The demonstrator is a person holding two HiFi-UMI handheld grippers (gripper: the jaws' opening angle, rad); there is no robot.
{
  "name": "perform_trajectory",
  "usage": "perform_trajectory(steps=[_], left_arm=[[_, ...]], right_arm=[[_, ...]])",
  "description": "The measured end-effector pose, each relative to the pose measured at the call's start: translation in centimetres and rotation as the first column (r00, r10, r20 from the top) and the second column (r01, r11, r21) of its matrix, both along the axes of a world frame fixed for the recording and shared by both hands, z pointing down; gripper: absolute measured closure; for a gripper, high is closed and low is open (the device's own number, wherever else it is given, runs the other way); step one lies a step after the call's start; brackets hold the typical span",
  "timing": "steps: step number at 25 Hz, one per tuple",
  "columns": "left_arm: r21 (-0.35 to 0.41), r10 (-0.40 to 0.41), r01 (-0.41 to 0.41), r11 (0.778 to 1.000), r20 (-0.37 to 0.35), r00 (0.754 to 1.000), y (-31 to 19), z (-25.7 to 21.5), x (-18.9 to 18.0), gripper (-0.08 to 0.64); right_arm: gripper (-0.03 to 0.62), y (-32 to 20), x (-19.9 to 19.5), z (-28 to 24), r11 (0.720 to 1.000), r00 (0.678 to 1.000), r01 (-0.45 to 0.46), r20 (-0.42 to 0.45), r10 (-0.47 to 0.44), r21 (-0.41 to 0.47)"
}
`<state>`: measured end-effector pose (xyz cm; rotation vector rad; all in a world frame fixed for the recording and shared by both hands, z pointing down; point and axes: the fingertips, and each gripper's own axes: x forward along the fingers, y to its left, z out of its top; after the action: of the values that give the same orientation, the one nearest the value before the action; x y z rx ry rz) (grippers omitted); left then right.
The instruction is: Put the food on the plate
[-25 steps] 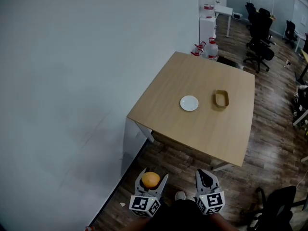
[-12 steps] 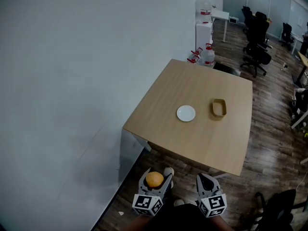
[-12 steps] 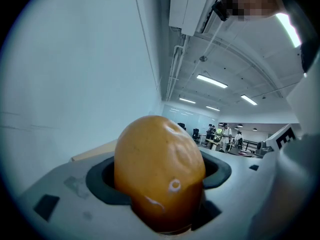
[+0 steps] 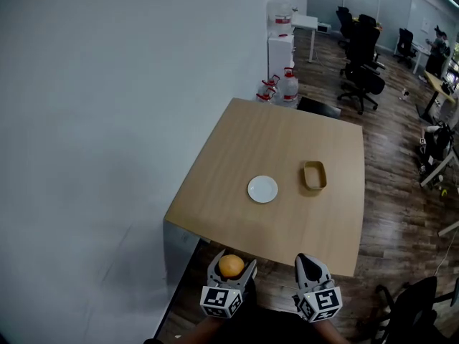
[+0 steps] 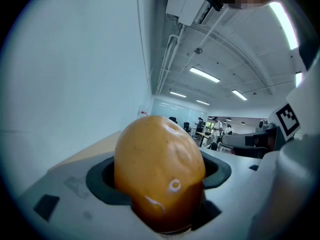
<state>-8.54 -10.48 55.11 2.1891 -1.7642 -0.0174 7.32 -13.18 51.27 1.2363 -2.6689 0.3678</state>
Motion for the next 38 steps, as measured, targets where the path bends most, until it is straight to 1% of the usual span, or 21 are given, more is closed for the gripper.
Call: perform_trajectory(steps=[4, 8, 11, 14, 16, 20, 23, 27, 30, 33, 38], left_arm=[[-0.030, 0.061, -0.063, 0.998, -0.047, 0.997, -4.3, 0.3, -0.7, 0.227], [-0.036, 0.119, -0.120, 0.992, -0.032, 0.992, -8.6, 0.5, -1.2, 0.228], [-0.043, 0.141, -0.142, 0.989, -0.023, 0.990, -12.1, 1.4, -2.0, 0.227], [-0.057, 0.172, -0.172, 0.984, 0.009, 0.985, -15.0, 2.8, -2.3, 0.227], [-0.072, 0.206, -0.203, 0.977, 0.035, 0.978, -16.5, 4.2, -2.0, 0.227], [-0.129, 0.260, -0.254, 0.959, 0.034, 0.965, -19.6, 7.7, -1.8, 0.227], [-0.190, 0.295, -0.284, 0.940, 0.031, 0.955, -21.5, 10.9, -1.5, 0.227], [-0.239, 0.337, -0.319, 0.917, 0.040, 0.941, -24.8, 14.1, -1.1, 0.227], [-0.273, 0.355, -0.334, 0.902, 0.028, 0.935, -26.7, 15.7, -0.8, 0.227], [-0.300, 0.364, -0.337, 0.892, 0.038, 0.931, -28.1, 17.3, -0.9, 0.227], [-0.354, 0.357, -0.326, 0.876, 0.023, 0.934, -31.2, 20.2, -1.4, 0.227]], right_arm=[[0.532, -3.5, -1.8, -0.7, 0.999, 0.999, -0.038, -0.010, 0.038, 0.012], [0.532, -6.4, -2.9, -0.9, 0.997, 0.997, -0.078, -0.025, 0.078, 0.009], [0.532, -8.6, -3.7, -0.6, 0.995, 0.994, -0.096, -0.041, 0.096, 0.001], [0.532, -10.5, -4.5, -0.1, 0.992, 0.993, -0.118, -0.022, 0.117, -0.035], [0.532, -11.4, -5.1, 0.4, 0.991, 0.992, -0.125, -0.008, 0.125, -0.053], [0.532, -13.7, -6.1, 1.2, 0.987, 0.989, -0.145, -0.008, 0.145, -0.066], [0.532, -15.5, -5.4, 1.5, 0.977, 0.981, -0.192, 0.007, 0.193, -0.087], [0.532, -18.4, -4.7, 1.3, 0.967, 0.970, -0.244, -0.007, 0.244, -0.069], [0.532, -19.4, -4.6, 1.6, 0.963, 0.965, -0.262, -0.029, 0.261, -0.064], [0.532, -19.6, -4.8, 2.5, 0.959, 0.962, -0.273, -0.043, 0.270, -0.079], [0.532, -20.8, -5.1, 4.2, 0.950, 0.956, -0.292, -0.064, 0.286, -0.113]])
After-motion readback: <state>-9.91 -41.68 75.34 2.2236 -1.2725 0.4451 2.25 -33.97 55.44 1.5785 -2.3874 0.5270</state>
